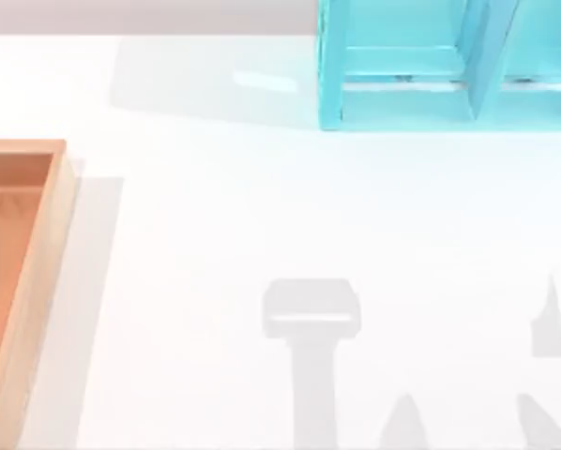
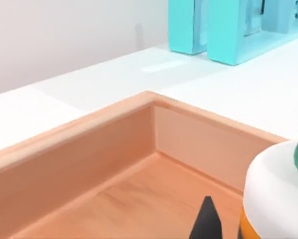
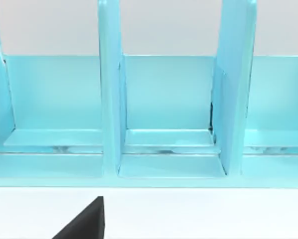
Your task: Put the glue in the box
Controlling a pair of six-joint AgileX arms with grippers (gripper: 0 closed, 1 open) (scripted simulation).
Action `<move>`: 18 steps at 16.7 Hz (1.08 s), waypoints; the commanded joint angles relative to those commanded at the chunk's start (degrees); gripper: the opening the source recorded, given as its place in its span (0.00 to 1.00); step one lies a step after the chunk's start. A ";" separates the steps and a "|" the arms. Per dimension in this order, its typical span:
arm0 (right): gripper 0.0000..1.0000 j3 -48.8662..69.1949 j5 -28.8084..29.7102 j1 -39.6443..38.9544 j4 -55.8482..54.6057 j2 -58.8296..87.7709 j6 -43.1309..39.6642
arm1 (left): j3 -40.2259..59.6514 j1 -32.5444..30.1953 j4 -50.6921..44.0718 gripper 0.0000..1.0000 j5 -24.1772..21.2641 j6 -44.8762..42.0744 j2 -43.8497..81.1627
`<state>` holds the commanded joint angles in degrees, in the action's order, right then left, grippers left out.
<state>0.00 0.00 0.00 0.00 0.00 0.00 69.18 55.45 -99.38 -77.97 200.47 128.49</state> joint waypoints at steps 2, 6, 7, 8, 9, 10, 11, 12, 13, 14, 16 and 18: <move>1.00 0.00 0.00 0.00 0.00 0.00 0.00 | 0.00 0.00 0.00 0.00 0.00 0.00 0.00; 1.00 0.00 0.00 0.00 0.00 0.00 0.00 | 0.15 -0.26 0.19 0.00 0.05 -0.11 -0.19; 1.00 0.00 0.00 0.00 0.00 0.00 0.00 | 0.10 -0.14 0.76 0.00 0.10 0.46 -0.31; 1.00 0.00 0.00 0.00 0.00 0.00 0.00 | -0.05 -0.04 1.94 0.00 0.39 1.64 -0.73; 1.00 0.00 0.00 0.00 0.00 0.00 0.00 | -0.33 0.00 3.73 0.00 0.92 3.40 -1.47; 1.00 0.00 0.00 0.00 0.00 0.00 0.00 | -0.74 0.04 6.10 0.00 1.53 5.70 -2.41; 1.00 0.00 0.00 0.00 0.00 0.00 0.00 | -1.26 0.07 9.06 0.00 2.10 8.51 -3.44; 1.00 0.00 0.00 0.00 0.00 0.00 0.00 | -1.89 0.05 12.58 0.00 2.60 11.65 -4.48; 1.00 0.00 0.00 0.00 0.00 0.00 0.00 | -2.58 -0.06 16.50 0.00 3.03 14.98 -5.58; 1.00 0.00 0.00 0.00 0.00 0.00 0.00 | -3.33 -0.24 20.40 0.00 3.33 18.52 -6.72; 1.00 0.00 0.00 0.00 0.00 0.00 0.00 | -5.09 -0.81 28.44 0.00 3.55 26.10 -8.86; 1.00 0.00 0.00 0.00 0.00 0.00 0.00 | -7.09 -1.70 36.50 0.00 3.41 33.86 -10.72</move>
<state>0.00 0.00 0.00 0.00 0.00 0.00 62.10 53.75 -62.88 -74.56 234.33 117.77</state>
